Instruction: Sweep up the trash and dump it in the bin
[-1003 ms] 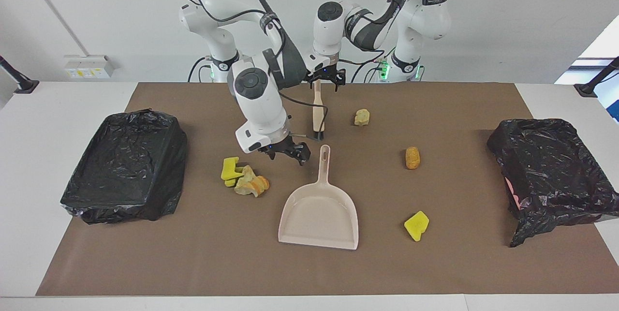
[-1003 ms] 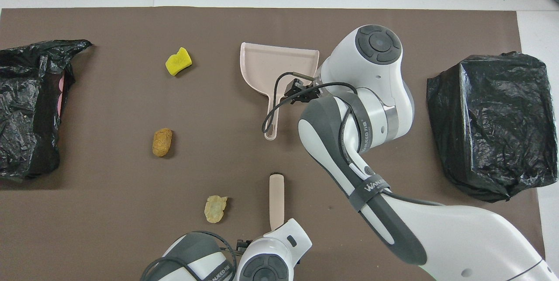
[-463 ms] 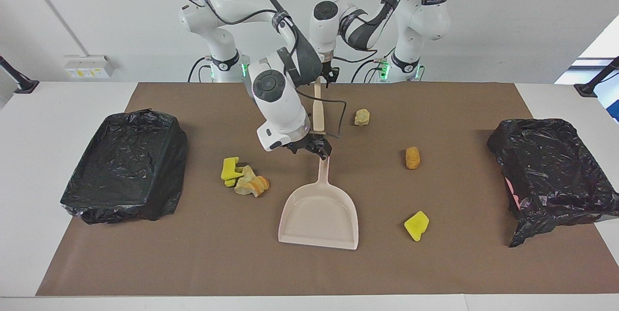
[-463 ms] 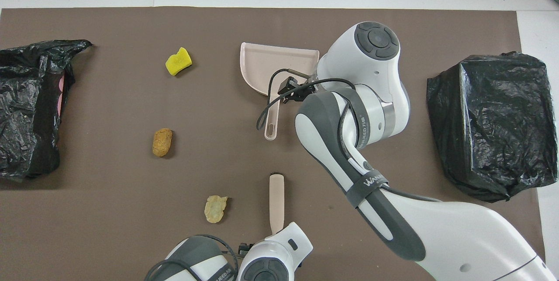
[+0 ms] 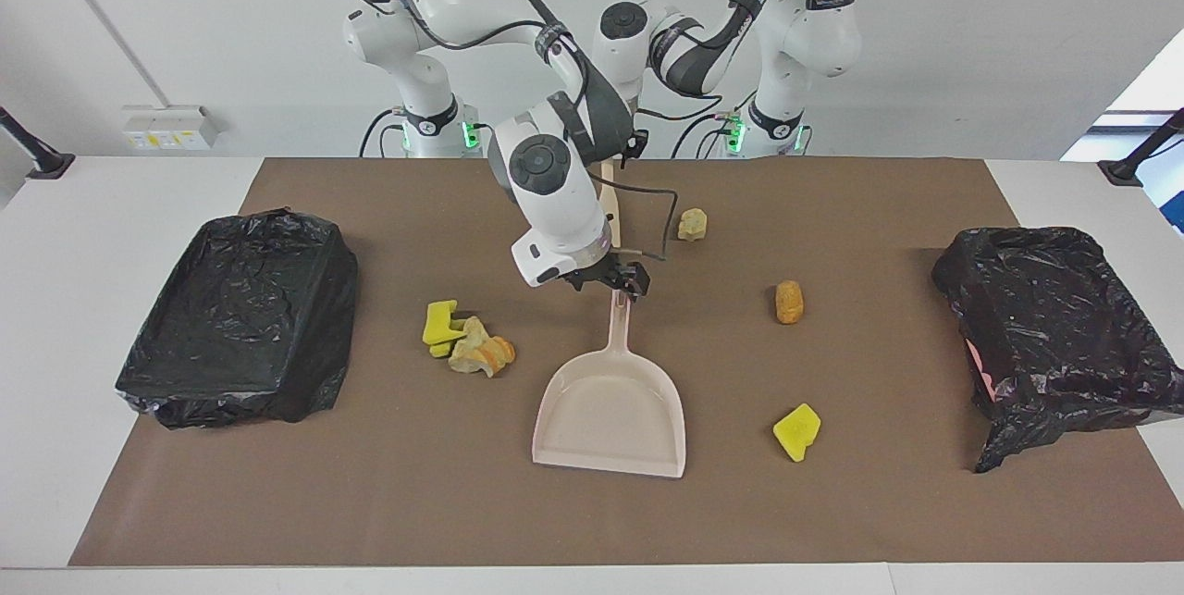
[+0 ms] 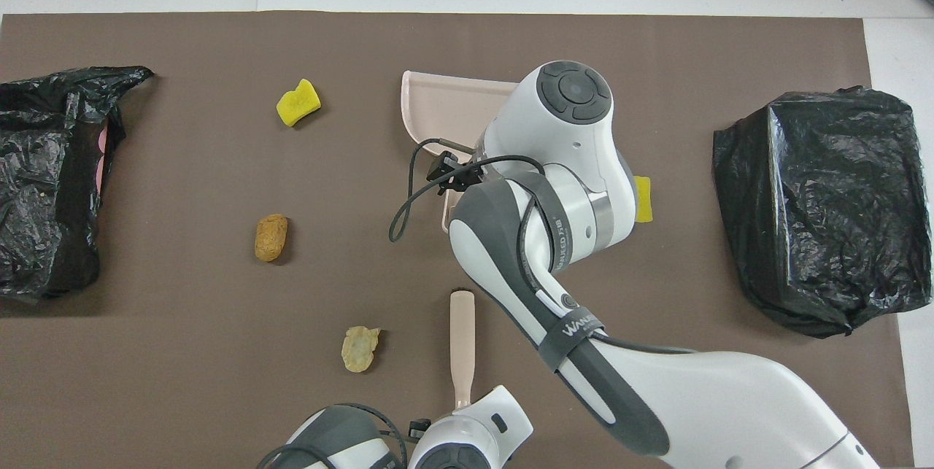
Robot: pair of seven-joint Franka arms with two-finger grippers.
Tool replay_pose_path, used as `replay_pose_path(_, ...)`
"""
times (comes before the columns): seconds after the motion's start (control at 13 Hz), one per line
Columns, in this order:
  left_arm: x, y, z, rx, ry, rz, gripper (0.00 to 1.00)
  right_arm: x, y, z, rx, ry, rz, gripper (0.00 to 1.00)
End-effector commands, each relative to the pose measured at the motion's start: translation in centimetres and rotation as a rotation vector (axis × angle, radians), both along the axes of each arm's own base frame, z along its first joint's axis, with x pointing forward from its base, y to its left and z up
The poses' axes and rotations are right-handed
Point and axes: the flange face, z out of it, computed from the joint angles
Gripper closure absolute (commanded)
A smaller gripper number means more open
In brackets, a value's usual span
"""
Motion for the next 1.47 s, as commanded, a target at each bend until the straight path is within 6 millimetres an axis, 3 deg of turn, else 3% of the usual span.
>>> replay_pose_path(0.0,-0.7,0.8,-0.2,0.006,0.023,-0.013,0.49,-0.3,0.3,-0.6,-0.005,-0.002,0.008,0.0)
replay_pose_path(0.15,-0.7,0.8,-0.2,0.006,0.023,-0.013,0.51,-0.4,0.2,-0.9,-0.021,-0.008,0.022,0.0)
replay_pose_path(0.23,-0.7,0.9,-0.2,0.007,0.026,-0.012,0.7,-0.5,0.5,-1.3,-0.022,-0.009,0.026,0.0)
replay_pose_path(0.31,-0.7,0.9,-0.2,0.01,0.027,-0.025,0.95,-0.4,0.3,-1.4,-0.026,-0.001,0.027,0.2)
replay_pose_path(0.46,-0.5,1.0,-0.2,0.025,0.043,-0.043,1.0,-0.2,0.0,-1.5,-0.032,0.008,0.027,0.79)
replay_pose_path(0.54,-0.4,1.1,0.1,0.025,0.046,-0.058,1.0,-0.3,0.0,-1.5,-0.032,0.021,0.022,1.0)
replay_pose_path(0.62,-0.1,1.3,0.7,0.025,0.055,-0.078,1.0,-0.5,0.2,-1.6,-0.033,0.026,0.026,1.0)
replay_pose_path(0.69,0.4,1.3,1.6,0.036,0.067,-0.087,1.0,0.1,-0.9,-1.7,-0.039,0.028,0.019,1.0)
replay_pose_path(0.77,1.8,2.1,2.4,0.058,0.082,-0.071,1.0,0.3,-1.6,-2.0,-0.042,0.037,0.053,1.0)
replay_pose_path(0.93,3.4,3.7,4.0,0.071,0.091,-0.071,1.0,0.3,-1.7,-1.5,-0.013,-0.005,0.221,1.0)
replay_pose_path(1.23,8.8,9.3,6.9,0.103,0.101,-0.084,1.0,1.1,-3.6,0.7,0.014,-0.077,0.406,1.0)
replay_pose_path(1.39,13.0,12.7,8.5,0.104,0.065,-0.089,1.0,0.5,-4.9,2.6,0.031,-0.086,0.643,1.0)
